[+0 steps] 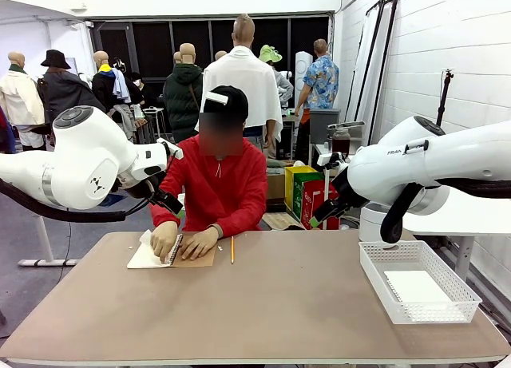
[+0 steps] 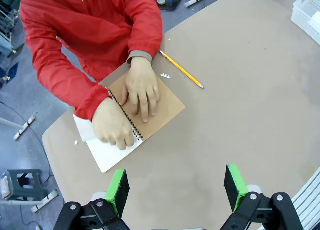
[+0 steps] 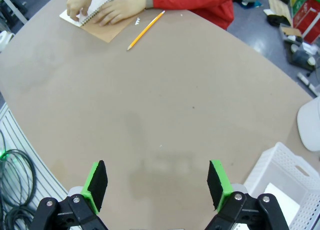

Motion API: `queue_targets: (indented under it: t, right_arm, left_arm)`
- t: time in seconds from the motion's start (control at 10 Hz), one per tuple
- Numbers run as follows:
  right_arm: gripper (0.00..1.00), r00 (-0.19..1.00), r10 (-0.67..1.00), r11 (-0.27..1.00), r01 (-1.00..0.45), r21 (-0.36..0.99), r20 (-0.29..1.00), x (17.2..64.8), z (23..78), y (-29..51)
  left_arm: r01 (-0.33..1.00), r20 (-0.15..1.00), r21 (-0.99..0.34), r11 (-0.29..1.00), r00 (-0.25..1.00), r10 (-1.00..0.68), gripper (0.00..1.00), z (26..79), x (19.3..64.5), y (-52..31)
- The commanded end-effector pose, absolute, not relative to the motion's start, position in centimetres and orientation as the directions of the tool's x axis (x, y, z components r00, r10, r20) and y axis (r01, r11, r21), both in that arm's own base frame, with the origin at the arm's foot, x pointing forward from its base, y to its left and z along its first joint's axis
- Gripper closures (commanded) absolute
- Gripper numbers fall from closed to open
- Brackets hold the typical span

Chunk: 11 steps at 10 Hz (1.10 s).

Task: Sort the paper based on its condition.
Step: If a person hands you a paper, place it in the Organizing basket , and if it's crumpled, put it in the Trash can.

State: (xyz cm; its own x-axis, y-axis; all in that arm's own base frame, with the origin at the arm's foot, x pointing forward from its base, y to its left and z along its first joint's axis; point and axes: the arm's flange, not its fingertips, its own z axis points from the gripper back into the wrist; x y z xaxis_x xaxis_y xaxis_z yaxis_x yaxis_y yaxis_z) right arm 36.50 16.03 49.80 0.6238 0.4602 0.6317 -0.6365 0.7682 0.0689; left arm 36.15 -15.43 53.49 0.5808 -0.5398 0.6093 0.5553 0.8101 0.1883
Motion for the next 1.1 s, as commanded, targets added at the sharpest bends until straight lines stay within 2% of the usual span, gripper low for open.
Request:
queue_targets:
  t: [0.0, 1.0]
  right_arm:
    - [0.00, 0.623, 0.465, 0.767, -0.638, 0.064, 0.629, 36.44, 49.77, 16.07]
    - [0.00, 0.623, 0.465, 0.767, -0.638, 0.064, 0.629, 36.44, 49.77, 16.07]
  left_arm:
    - [0.554, 0.607, 0.187, 0.811, 0.584, -0.539, 0.00, 53.47, 36.17, -15.31]
    - [0.554, 0.607, 0.187, 0.811, 0.584, -0.539, 0.00, 53.47, 36.17, -15.31]
